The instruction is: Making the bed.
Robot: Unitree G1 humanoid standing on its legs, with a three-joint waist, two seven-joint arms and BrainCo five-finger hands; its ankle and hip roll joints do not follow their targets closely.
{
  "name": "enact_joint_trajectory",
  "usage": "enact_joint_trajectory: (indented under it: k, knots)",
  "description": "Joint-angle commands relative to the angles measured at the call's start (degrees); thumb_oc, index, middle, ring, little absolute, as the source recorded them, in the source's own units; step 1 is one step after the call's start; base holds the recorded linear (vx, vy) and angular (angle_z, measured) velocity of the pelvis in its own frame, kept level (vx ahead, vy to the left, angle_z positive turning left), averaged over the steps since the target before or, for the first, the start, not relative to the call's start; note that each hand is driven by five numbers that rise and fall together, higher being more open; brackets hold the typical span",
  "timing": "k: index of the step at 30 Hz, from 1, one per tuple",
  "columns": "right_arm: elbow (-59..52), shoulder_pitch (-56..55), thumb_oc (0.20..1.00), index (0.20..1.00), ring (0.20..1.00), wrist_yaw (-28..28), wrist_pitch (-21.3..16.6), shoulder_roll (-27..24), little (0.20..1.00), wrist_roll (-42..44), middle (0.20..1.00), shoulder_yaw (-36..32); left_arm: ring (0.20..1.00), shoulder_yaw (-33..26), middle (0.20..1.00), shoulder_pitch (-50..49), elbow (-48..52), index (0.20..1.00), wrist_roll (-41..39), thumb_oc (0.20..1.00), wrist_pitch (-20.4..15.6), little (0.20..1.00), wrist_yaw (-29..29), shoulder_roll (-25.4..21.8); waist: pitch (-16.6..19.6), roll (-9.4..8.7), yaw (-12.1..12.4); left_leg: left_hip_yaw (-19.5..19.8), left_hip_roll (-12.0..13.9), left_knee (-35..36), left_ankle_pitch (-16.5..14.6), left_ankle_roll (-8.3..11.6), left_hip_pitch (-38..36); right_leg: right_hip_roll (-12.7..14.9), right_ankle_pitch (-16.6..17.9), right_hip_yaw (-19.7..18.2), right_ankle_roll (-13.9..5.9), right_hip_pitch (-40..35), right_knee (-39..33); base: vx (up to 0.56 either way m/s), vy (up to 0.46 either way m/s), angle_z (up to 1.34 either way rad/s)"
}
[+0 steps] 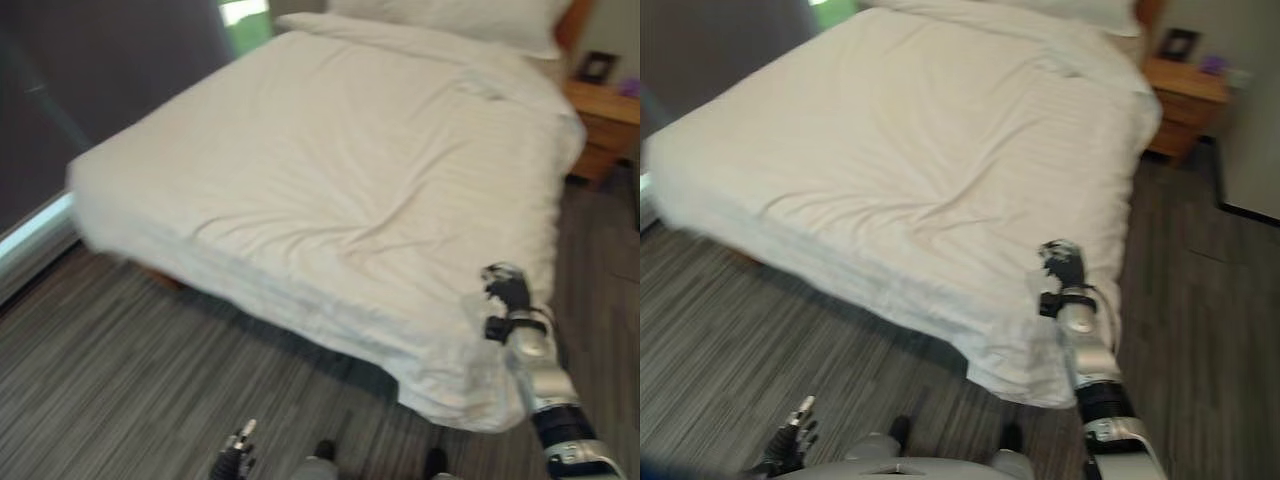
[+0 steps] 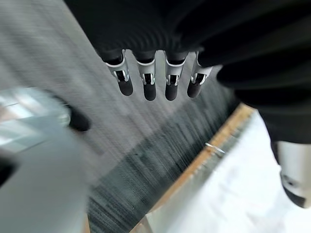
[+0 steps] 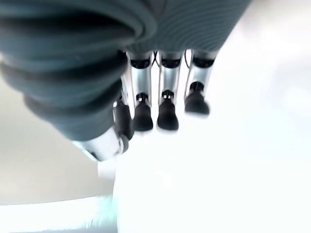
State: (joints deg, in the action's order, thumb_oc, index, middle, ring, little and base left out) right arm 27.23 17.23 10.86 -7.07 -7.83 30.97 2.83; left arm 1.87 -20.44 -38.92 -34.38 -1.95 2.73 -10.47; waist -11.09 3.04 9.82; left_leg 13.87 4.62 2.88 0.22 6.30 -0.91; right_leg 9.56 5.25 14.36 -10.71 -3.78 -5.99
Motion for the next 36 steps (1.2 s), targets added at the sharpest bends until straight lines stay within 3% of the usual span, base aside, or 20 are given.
enact_joint_trajectory:
  k: [1,6,9,16,17,20,21,22,23,24,27,28,29,30,31,32,33,34,35,36]
  knots:
    - [0.7,7.5,0.2,0.2,0.2,-2.8,-9.3,0.3,0.2,18.8,0.2,0.3,1.0,1.4,1.0,3.2,-1.2,1.0,-3.4,1.0,-1.9,1.0,0.1,-3.4,-1.9,-0.85,2.7,-3.8,-5.9,2.1,-0.9,-5.19,1.6,-1.4,-5.5,-3.0,4.34,2.1,1.0,-0.11,-0.053,0.65]
    - [10.3,13.7,0.2,0.2,0.2,-0.6,-12.5,3.1,0.2,23.6,0.2,-0.7,1.0,4.3,1.0,7.7,-11.1,1.0,-4.6,1.0,-4.4,1.0,-0.6,-1.4,-5.1,2.29,4.9,-2.1,-5.9,2.1,2.3,-3.35,8.4,-1.7,-5.3,-0.9,4.92,7.4,1.0,-0.14,-0.052,0.46]
    - [13.7,14.0,0.2,0.2,0.2,0.7,-12.8,2.5,0.2,23.0,0.2,-2.1,1.0,4.3,1.0,8.9,-14.1,1.0,-4.4,1.0,-5.2,1.0,-1.1,-0.5,-5.1,3.07,5.0,-2.1,-5.8,2.1,3.0,-2.93,10.1,-2.0,-5.4,-0.9,5.11,9.0,1.0,-0.03,-0.013,0.29]
    - [18.2,7.2,0.2,0.2,0.2,-0.8,-8.5,-6.5,0.2,18.2,0.2,-6.9,1.0,0.9,1.0,10.9,-18.4,1.0,-3.3,1.0,-4.8,1.0,-0.8,0.8,-5.8,3.54,2.5,-4.2,-5.7,2.1,2.7,-3.22,10.5,-2.4,-5.8,-2.8,4.99,10.1,1.0,0.0,0.021,-0.09]
    - [17.6,3.0,0.2,0.2,0.2,-2.8,-5.9,-11.9,0.2,15.6,0.2,-8.9,1.0,-1.5,1.0,11.2,-18.6,1.0,-4.5,1.0,-3.3,1.0,0.6,0.9,-5.5,2.88,1.0,-5.0,-5.7,2.1,2.1,-3.57,9.8,-2.1,-5.8,-3.3,4.71,9.9,1.0,0.03,0.046,-0.23]
    - [16.2,-4.3,0.2,0.2,0.2,-5.2,-4.1,-17.4,0.2,15.9,0.2,-14.3,1.0,-2.2,1.0,11.3,-19.0,1.0,-3.3,1.0,-2.1,1.0,2.5,0.5,-4.6,1.24,-2.0,-6.6,-5.7,2.1,0.5,-4.24,8.1,-1.7,-5.5,-4.5,4.15,9.2,1.0,0.03,0.054,-0.11]
    - [16.1,-4.3,0.2,0.2,0.2,-5.2,-4.1,-17.4,0.2,15.9,0.2,-14.3,1.0,-2.2,1.0,11.3,-19.0,1.0,-3.3,1.0,-2.1,1.0,2.5,0.5,-4.5,1.24,-1.9,-6.6,-5.8,2.1,0.7,-4.28,8.3,-1.7,-5.3,-4.5,4.12,9.4,1.0,0.08,0.111,-0.31]
    - [10.4,-8.9,0.2,0.2,0.2,-6.3,-4.0,-17.9,0.2,13.7,0.2,-13.3,1.0,-1.8,1.0,20.8,-15.8,1.0,-5.7,1.0,-2.4,1.0,0.2,-2.1,-3.5,0.13,-6.4,-8.7,-5.8,2.1,-0.5,-4.58,7.0,-1.4,-4.8,-6.2,3.48,9.4,1.0,0.05,0.095,-0.32]
    - [10.4,-9.0,0.2,0.2,0.2,-6.3,-4.0,-17.9,0.2,13.7,0.2,-13.3,1.0,-1.8,1.0,20.9,-15.8,1.0,-5.7,1.0,-2.4,1.0,0.2,-2.1,-3.4,0.1,-6.3,-8.7,-5.8,2.1,-0.4,-4.61,7.2,-1.4,-4.7,-6.2,3.45,9.6,1.0,0.08,0.103,-0.3]
    - [11.2,-10.4,0.2,0.2,0.2,-6.1,-3.8,-19.5,0.2,14.4,0.2,-15.6,1.0,-0.2,1.0,23.5,-12.6,1.0,-7.0,1.0,-2.3,1.0,0.8,-2.5,-2.5,-0.5,-8.6,-9.9,-5.8,2.1,-1.1,-4.89,6.3,-1.3,-4.6,-7.1,3.32,9.3,1.0,0.03,0.02,-0.35]
    - [7.5,-13.6,0.2,0.2,0.2,-5.2,-3.7,-19.6,0.2,10.8,0.2,-16.9,1.0,1.9,1.0,25.5,-5.8,1.0,-6.5,1.0,-3.3,1.0,-0.6,-1.7,-3.8,-0.69,-11.2,-12.6,-5.2,2.1,-2.4,-5.21,3.9,-1.6,-4.1,-6.6,3.41,8.4,2.6,-0.03,0.005,-0.73]
    - [6.6,-13.8,0.2,0.2,0.2,-4.3,-3.5,-19.8,0.2,9.5,0.2,-17.5,1.0,3.5,1.0,23.2,4.9,1.0,-6.5,1.0,-3.2,1.0,-1.5,-1.1,-4.8,-0.18,-10.7,-14.5,-4.4,2.1,-2.4,-5.18,3.4,-1.3,-4.3,-3.3,3.47,9.6,5.3,-0.09,-0.001,-0.59]
    - [6.5,-13.9,0.2,0.2,0.2,-4.3,-3.4,-19.8,0.2,9.4,0.2,-17.6,1.0,3.6,1.0,23.0,5.2,1.0,-6.5,1.0,-3.0,1.0,-1.7,-1.0,-4.7,-0.2,-10.7,-14.6,-4.4,2.1,-2.3,-5.21,3.5,-1.3,-4.2,-3.4,3.48,9.8,5.4,-0.17,-0.042,-0.87]
    - [5.9,-15.2,1.0,1.0,1.0,-2.4,-2.7,-18.0,1.0,0.8,1.0,-14.2,1.0,5.0,1.0,20.1,7.9,1.0,-3.0,1.0,-3.2,1.0,-1.9,-0.7,-5.6,-0.02,-9.9,-20.1,-2.3,2.1,-2.0,-4.75,2.3,0.1,-6.9,8.0,4.21,9.5,9.4,-0.12,-0.042,-1.26]
    - [5.7,-15.3,1.0,1.0,1.0,-2.3,-2.7,-17.9,1.0,0.7,1.0,-14.2,1.0,5.0,1.0,20.0,7.9,1.0,-3.0,1.0,-3.2,1.0,-2.0,-0.7,-5.6,-0.07,-9.9,-20.1,-2.3,2.1,-2.1,-4.74,2.3,0.1,-7.0,8.0,4.21,9.6,9.6,-0.07,-0.107,-2.48]
    - [3.5,-17.9,1.0,1.0,1.0,-2.9,-1.2,-16.9,1.0,-4.0,1.0,-12.8,1.0,4.1,1.0,19.7,10.2,1.0,-1.9,1.0,-3.2,1.0,-1.6,-1.4,-5.1,-0.27,-9.7,-23.3,-1.3,2.1,-3.2,-4.46,0.7,0.6,-9.7,12.4,4.29,8.6,12.2,0.01,-0.1,-2.51]
    - [0.4,-18.9,1.0,1.0,1.0,-3.8,-0.1,-16.0,1.0,-9.6,1.0,-10.3,1.0,2.2,1.0,19.7,9.1,1.0,-1.0,1.0,-3.7,1.0,-1.0,-3.2,-3.9,-0.64,-9.2,-27.8,-0.4,2.1,-2.9,-4.76,-0.3,1.4,-10.0,16.6,4.77,8.4,15.0,0.03,-0.18,-2.12]
    - [0.5,-18.8,1.0,1.0,1.0,-3.5,0.4,-15.6,1.0,-9.7,1.0,-10.4,1.0,1.5,1.0,17.4,11.8,1.0,0.2,1.0,-3.0,1.0,-0.6,-3.9,-3.3,-0.65,-8.0,-29.8,-0.1,2.0,-3.1,-4.96,-1.1,1.8,-9.9,18.6,4.84,7.7,14.7,0.0,-0.117,-1.15]
    - [0.5,-18.8,1.0,1.0,1.0,-3.5,0.4,-15.6,1.0,-9.7,1.0,-10.4,1.0,1.6,1.0,17.4,11.9,1.0,0.2,1.0,-2.9,1.0,-0.6,-3.9,-3.3,-0.66,-8.0,-29.8,-0.1,2.0,-3.1,-4.96,-1.1,1.8,-9.9,18.5,4.85,7.7,14.6,0.09,-0.219,-1.43]
    - [-0.8,-19.9,1.0,1.0,1.0,-4.6,0.2,-13.4,1.0,-13.0,1.0,-6.1,1.0,3.3,1.0,17.2,7.2,1.0,3.6,1.0,-3.5,1.0,-0.9,-3.1,-2.6,-1.47,-8.1,-32.0,0.2,1.5,-3.6,-5.05,-2.5,0.5,-9.7,17.3,4.88,5.8,11.4,0.1,-0.248,-2.02]
